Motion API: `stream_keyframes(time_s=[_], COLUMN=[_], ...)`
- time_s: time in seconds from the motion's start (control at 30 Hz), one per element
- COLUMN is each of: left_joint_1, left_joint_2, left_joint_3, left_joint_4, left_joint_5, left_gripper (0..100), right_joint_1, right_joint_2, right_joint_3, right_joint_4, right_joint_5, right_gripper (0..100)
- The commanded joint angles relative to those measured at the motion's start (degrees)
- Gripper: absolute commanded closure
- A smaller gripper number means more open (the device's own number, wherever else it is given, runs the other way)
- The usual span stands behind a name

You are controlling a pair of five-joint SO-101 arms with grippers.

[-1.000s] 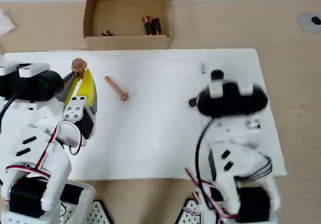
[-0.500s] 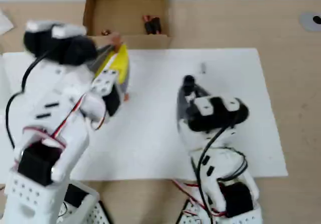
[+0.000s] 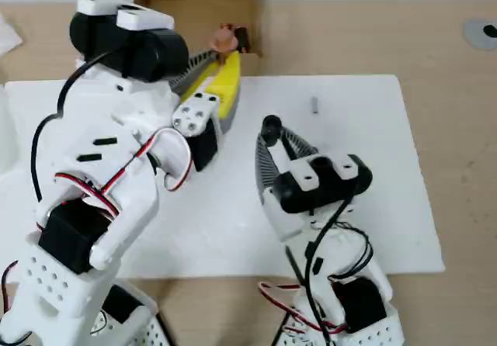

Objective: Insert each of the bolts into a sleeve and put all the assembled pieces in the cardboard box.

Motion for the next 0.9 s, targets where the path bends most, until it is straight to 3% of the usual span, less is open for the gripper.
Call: stream_keyframes(time_s=[0.0, 0.67, 0.87], left_joint_1=[3.3, 8.4, 8.2], left_joint_2=[0.1, 0.0, 0.0], left_joint_3=[-5.1, 0.9, 0.9], left_joint_4=[-1.5, -1.5, -1.4], left_joint_5=[-0.2, -0.1, -0.1], left_gripper=[100, 100, 100], right_joint_1=[-1.1, -1.3, -5.1], right_joint_2=[-4.4, -6.5, -6.6], right_joint_3=[0.3, 4.2, 4.2], right_joint_4=[-1.1, -1.5, -1.6], right_joint_5=[-0.7, -1.1, -1.1], right_gripper=[98.9, 98.9, 98.9])
